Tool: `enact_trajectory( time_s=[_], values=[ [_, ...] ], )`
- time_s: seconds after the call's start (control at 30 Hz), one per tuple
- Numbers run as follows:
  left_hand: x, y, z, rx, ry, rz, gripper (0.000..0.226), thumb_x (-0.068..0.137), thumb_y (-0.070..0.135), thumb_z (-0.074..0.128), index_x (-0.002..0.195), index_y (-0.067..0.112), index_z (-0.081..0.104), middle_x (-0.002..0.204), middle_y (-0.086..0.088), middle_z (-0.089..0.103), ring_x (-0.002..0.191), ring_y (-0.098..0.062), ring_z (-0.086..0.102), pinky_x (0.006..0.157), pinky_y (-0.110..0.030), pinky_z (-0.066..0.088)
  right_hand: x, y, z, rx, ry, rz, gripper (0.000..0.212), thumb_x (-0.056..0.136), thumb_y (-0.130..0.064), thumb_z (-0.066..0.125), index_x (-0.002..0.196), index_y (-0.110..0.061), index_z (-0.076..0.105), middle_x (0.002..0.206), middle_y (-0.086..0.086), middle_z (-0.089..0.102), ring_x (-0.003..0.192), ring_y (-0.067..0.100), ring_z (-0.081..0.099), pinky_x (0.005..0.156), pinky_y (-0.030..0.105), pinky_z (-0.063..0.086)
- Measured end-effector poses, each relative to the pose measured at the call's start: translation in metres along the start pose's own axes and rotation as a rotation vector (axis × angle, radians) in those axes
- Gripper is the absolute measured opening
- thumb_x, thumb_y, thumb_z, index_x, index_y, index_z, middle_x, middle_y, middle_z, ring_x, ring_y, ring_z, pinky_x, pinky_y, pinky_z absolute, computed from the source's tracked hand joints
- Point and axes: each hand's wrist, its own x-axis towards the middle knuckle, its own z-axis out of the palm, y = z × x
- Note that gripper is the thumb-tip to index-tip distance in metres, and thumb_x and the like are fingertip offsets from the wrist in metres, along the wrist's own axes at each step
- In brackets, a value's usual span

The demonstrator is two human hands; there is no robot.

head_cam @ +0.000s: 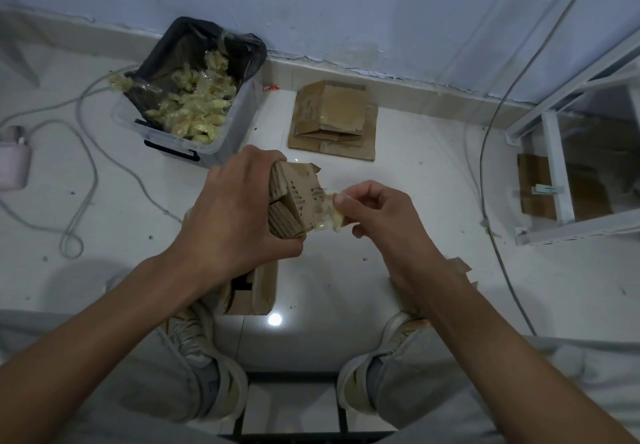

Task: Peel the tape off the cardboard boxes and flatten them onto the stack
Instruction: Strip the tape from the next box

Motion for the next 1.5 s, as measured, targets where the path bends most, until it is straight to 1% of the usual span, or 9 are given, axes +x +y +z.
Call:
enact_trajectory(
  time_s=[0.23, 0.4, 0.6, 0.73, 0.9, 1.13, 1.27, 1.37, 1.5],
  values=[
    [0.0, 0.003, 0.008, -0.095, 0.003, -0.06, 0.09, 0.058, 0.061, 0.082, 0.131, 0.022, 0.045, 0.114, 0.009, 0.048, 0.098, -0.012, 0.052, 0.087, -0.042, 0.049, -0.002, 0.003, 0.014, -0.512, 0.235, -0.518, 0.009, 0.097, -0.02, 0.074, 0.091, -0.022, 0.067, 0.087, -0.012, 0.069, 0.081, 0.008, 0.065, 0.067, 0.014, 0.049],
    [-0.001, 0.005, 0.007, -0.158, 0.048, -0.114, 0.088, 0.057, 0.066, 0.077, 0.129, 0.026, 0.045, 0.113, 0.01, 0.048, 0.1, -0.012, 0.052, 0.083, -0.042, 0.052, -0.005, 0.017, 0.023, -0.751, 0.298, -0.8, 0.008, 0.099, -0.022, 0.071, 0.097, -0.015, 0.072, 0.094, -0.002, 0.071, 0.082, 0.013, 0.063, 0.063, 0.034, 0.055],
    [-0.001, 0.001, 0.005, -0.121, 0.075, -0.133, 0.088, 0.059, 0.057, 0.087, 0.131, 0.026, 0.045, 0.117, 0.009, 0.049, 0.104, -0.014, 0.054, 0.088, -0.048, 0.053, -0.01, 0.007, 0.027, -0.411, 0.137, -0.545, 0.01, 0.099, -0.022, 0.072, 0.106, -0.021, 0.08, 0.103, -0.01, 0.077, 0.095, 0.005, 0.07, 0.074, 0.021, 0.059],
    [0.0, -0.001, 0.006, -0.041, 0.063, -0.063, 0.092, 0.056, 0.059, 0.083, 0.132, 0.024, 0.045, 0.119, 0.002, 0.051, 0.106, -0.017, 0.052, 0.093, -0.045, 0.048, -0.008, 0.001, 0.02, -0.467, -0.001, -0.301, 0.019, 0.098, -0.029, 0.073, 0.117, -0.026, 0.072, 0.097, -0.019, 0.071, 0.09, -0.004, 0.066, 0.071, 0.01, 0.051],
    [-0.001, 0.0, 0.009, -0.028, 0.048, -0.042, 0.091, 0.055, 0.058, 0.08, 0.132, 0.022, 0.047, 0.118, 0.002, 0.05, 0.104, -0.016, 0.05, 0.091, -0.038, 0.04, -0.007, -0.006, 0.013, -0.125, -0.117, -0.022, 0.01, 0.096, -0.02, 0.075, 0.093, -0.011, 0.07, 0.087, 0.008, 0.072, 0.067, 0.001, 0.06, 0.06, 0.014, 0.048],
    [0.001, 0.001, 0.009, -0.025, 0.072, -0.103, 0.093, 0.056, 0.051, 0.091, 0.132, 0.022, 0.046, 0.117, 0.003, 0.049, 0.104, -0.015, 0.05, 0.091, -0.044, 0.046, -0.015, 0.0, 0.029, -0.258, 0.042, -0.291, 0.008, 0.097, -0.021, 0.074, 0.091, -0.016, 0.072, 0.079, -0.006, 0.071, 0.069, 0.011, 0.067, 0.063, 0.026, 0.058],
    [0.001, 0.0, 0.008, -0.017, 0.086, -0.149, 0.093, 0.056, 0.05, 0.09, 0.133, 0.021, 0.046, 0.114, 0.008, 0.044, 0.106, -0.019, 0.052, 0.091, -0.051, 0.05, -0.018, 0.002, 0.029, -0.073, -0.11, -0.29, 0.015, 0.098, -0.013, 0.072, 0.112, -0.012, 0.075, 0.091, 0.0, 0.074, 0.074, 0.018, 0.071, 0.066, 0.029, 0.061],
    [0.0, 0.001, 0.009, -0.022, 0.09, -0.146, 0.095, 0.055, 0.05, 0.091, 0.134, 0.02, 0.047, 0.117, 0.004, 0.048, 0.107, -0.02, 0.054, 0.092, -0.05, 0.05, -0.015, 0.003, 0.031, -0.183, -0.072, -0.176, 0.03, 0.094, -0.03, 0.077, 0.12, -0.021, 0.065, 0.096, -0.003, 0.07, 0.076, 0.017, 0.072, 0.061, 0.029, 0.06],
    [0.002, -0.005, 0.007, 0.064, 0.109, -0.151, 0.097, 0.053, 0.051, 0.09, 0.135, 0.019, 0.047, 0.12, -0.002, 0.051, 0.108, -0.023, 0.053, 0.096, -0.044, 0.042, -0.01, 0.004, 0.037, -0.23, -0.082, -0.099, 0.023, 0.095, -0.036, 0.075, 0.106, -0.016, 0.069, 0.092, -0.001, 0.074, 0.073, 0.013, 0.072, 0.06, 0.027, 0.058]
  ],
)
